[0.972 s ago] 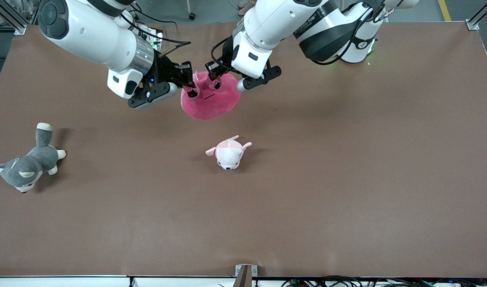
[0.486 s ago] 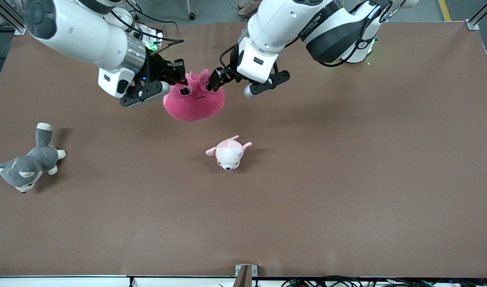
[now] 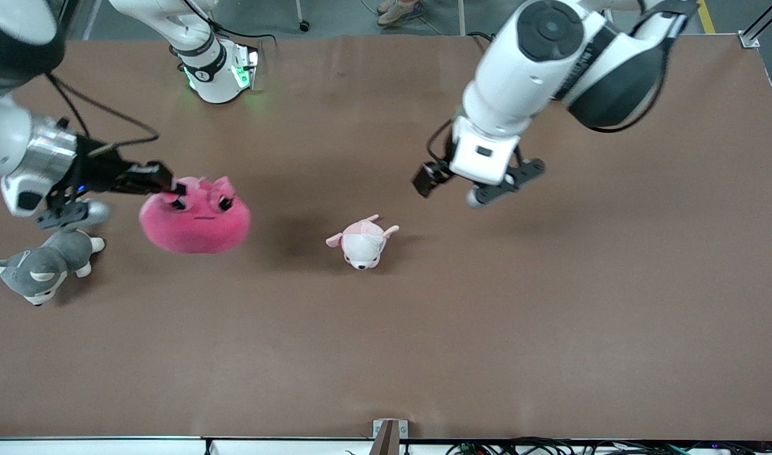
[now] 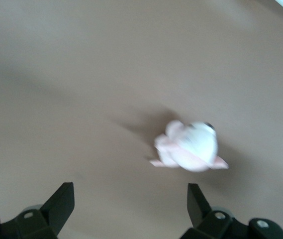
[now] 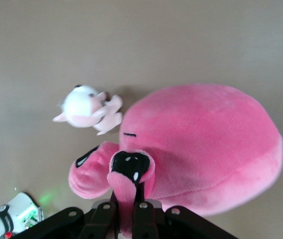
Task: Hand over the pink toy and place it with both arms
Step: 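Open the left gripper while the right gripper carries the plush away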
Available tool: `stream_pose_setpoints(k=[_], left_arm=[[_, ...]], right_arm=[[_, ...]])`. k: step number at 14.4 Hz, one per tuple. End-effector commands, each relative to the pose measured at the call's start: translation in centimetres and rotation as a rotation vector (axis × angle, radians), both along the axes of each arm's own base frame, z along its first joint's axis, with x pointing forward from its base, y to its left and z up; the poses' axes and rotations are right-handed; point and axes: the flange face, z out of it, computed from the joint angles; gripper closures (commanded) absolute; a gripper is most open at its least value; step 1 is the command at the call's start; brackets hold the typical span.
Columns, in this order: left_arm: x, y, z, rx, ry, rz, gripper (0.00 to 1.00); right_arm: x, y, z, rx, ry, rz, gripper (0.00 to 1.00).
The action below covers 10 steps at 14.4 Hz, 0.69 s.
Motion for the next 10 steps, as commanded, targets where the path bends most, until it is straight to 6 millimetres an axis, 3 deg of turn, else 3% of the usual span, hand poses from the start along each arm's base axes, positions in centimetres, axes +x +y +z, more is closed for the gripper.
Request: stream_pose_setpoints(k=[1, 5, 8, 10], left_arm=[[1.6, 5.8, 1.4, 0.099, -0.013, -0.095, 0.0], [2.7, 13.0, 3.4, 0.151, 0.012, -0.162, 0.0], [2.9, 17.9, 4.4, 0.18, 0.059, -0.227, 0.0], [2.2, 20.1, 6.2, 0.192, 0.055, -0.27, 0.0]], right_arm=[[2.1, -3.8, -3.3, 0.003, 0.019, 0.019, 1.0], [3.7, -9.6, -9.8, 0.055, 0.072, 0.021, 1.0], [4.1, -10.0, -12.0, 0.09, 0.092, 0.026, 1.0], [4.3, -10.4, -13.6, 0.103, 0.111, 0.025, 1.0]])
